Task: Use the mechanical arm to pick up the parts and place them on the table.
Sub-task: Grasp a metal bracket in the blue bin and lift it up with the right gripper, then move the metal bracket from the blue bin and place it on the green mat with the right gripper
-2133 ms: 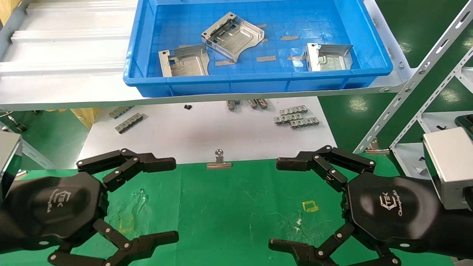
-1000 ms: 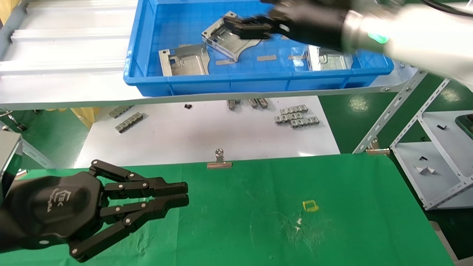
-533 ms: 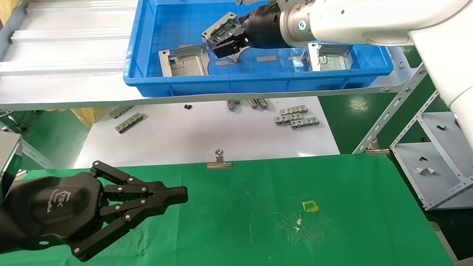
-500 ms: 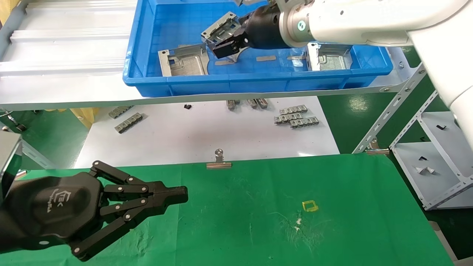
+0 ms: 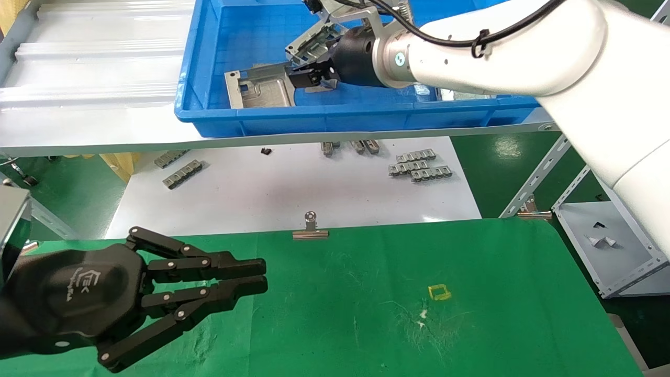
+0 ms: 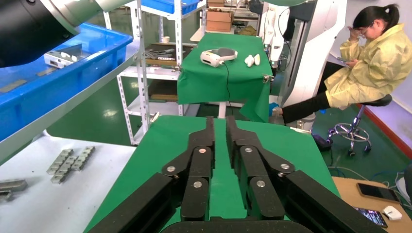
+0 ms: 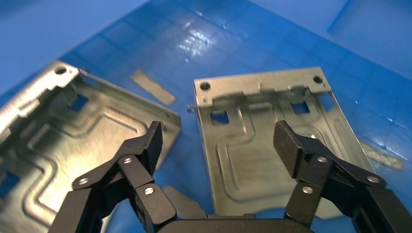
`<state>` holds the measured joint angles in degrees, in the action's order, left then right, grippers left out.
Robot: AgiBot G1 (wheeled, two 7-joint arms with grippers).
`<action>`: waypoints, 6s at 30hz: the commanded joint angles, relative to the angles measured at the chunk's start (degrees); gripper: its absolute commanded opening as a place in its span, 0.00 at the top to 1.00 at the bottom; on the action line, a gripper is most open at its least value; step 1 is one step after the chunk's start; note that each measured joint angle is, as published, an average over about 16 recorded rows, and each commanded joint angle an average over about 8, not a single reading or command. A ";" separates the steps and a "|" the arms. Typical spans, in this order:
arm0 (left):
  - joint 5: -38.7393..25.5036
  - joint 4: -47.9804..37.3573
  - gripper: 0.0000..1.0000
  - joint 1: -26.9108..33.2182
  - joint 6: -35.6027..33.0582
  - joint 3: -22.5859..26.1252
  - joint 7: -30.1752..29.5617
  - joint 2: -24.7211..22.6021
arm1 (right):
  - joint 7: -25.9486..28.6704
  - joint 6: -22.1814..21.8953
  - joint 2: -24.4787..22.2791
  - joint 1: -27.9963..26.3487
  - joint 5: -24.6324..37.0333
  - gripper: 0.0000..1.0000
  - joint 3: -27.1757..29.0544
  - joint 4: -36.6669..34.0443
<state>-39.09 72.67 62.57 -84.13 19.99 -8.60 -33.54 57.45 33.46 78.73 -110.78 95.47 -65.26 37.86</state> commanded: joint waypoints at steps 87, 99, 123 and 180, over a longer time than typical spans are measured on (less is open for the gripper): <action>0.05 0.00 0.00 0.02 0.03 0.07 0.04 0.03 | -8.68 -14.29 -0.32 -1.31 -21.48 0.00 -16.02 -4.55; 0.05 0.00 0.00 0.02 0.03 0.08 0.04 0.03 | -9.83 -13.02 -0.58 -2.63 -22.80 0.19 -17.46 -6.59; 0.07 0.00 0.00 0.03 0.04 0.10 0.05 0.04 | -12.31 -9.66 -0.71 -3.81 -26.43 1.00 -17.99 -8.41; 0.10 0.00 0.00 0.04 0.06 0.15 0.07 0.06 | -61.77 43.35 -50.21 3.81 -49.59 1.00 -5.77 27.19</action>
<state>-38.99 72.67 62.61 -84.08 20.14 -8.53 -33.48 -4.79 75.41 29.24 -106.43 45.98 -71.07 64.57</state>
